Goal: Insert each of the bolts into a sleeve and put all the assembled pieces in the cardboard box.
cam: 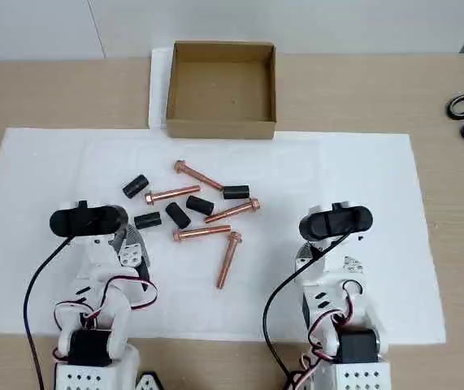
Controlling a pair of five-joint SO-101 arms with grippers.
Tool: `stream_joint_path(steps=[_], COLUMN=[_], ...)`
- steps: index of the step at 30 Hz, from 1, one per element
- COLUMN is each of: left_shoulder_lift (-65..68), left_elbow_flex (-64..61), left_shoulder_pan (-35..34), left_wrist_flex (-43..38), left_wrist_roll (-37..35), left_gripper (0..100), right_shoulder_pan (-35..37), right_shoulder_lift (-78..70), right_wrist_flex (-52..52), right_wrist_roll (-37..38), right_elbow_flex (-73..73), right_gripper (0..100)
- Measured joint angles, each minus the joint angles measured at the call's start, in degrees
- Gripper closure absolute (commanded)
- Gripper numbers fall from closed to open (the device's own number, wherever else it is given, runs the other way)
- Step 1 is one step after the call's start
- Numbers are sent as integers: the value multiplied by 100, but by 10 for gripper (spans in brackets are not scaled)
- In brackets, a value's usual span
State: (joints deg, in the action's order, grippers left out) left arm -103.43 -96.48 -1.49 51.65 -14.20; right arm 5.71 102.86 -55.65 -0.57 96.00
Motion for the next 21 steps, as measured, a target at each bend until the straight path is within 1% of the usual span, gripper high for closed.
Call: stream_joint_path(steps=[14, 17, 21], left_shoulder_lift=[0, 0, 0], left_elbow_flex=[0, 123, 1116], left_shoulder_pan=[0, 0, 0], left_wrist_flex=[26, 475, 1530], left_wrist_roll=[0, 0, 123], left_gripper=[994, 994, 994], right_shoulder_pan=[0, 176, 325], right_shoulder_lift=[0, 0, 0], right_wrist_flex=[0, 0, 0], right_wrist_roll=[0, 0, 0], right_elbow_flex=[0, 0, 0], right_gripper=[994, 994, 991])
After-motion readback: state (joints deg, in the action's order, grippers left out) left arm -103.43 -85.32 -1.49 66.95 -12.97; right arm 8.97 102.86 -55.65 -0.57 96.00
